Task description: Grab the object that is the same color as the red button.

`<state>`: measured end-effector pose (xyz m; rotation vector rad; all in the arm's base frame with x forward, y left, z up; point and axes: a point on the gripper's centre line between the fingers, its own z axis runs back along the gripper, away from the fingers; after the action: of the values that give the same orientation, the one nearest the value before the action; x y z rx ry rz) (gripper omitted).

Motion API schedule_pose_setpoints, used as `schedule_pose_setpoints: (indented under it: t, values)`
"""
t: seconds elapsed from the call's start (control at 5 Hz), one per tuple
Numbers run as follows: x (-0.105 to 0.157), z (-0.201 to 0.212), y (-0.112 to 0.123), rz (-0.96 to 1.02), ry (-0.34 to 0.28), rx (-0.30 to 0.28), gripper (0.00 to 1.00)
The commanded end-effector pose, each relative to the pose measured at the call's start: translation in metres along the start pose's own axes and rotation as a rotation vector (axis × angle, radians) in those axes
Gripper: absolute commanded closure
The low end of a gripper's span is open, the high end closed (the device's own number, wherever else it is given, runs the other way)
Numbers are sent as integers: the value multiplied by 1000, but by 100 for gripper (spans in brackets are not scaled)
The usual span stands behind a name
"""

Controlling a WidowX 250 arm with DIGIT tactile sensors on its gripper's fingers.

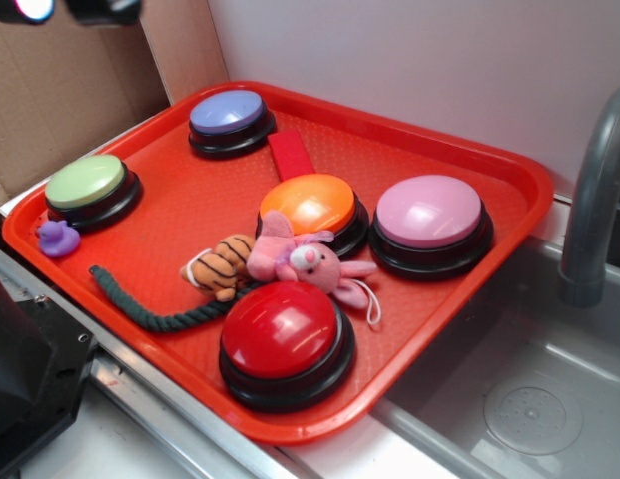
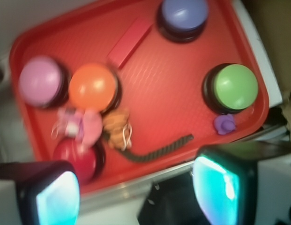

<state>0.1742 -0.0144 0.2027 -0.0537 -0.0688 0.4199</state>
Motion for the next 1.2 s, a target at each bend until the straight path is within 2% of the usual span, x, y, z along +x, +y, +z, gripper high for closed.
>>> schedule_pose_setpoints:
  t: [0.0,0.2,0.4,0.6,1.0]
  values:
    - [60,-25,-8,266,-150,5,0]
    - [78,-47,-9,373,-190,5,0]
    - [98,-76,-8,435,-201,-22,0]
    - [113,-104,-5,472,-171,-22,0]
    - [127,-152,3,529,-163,60,0]
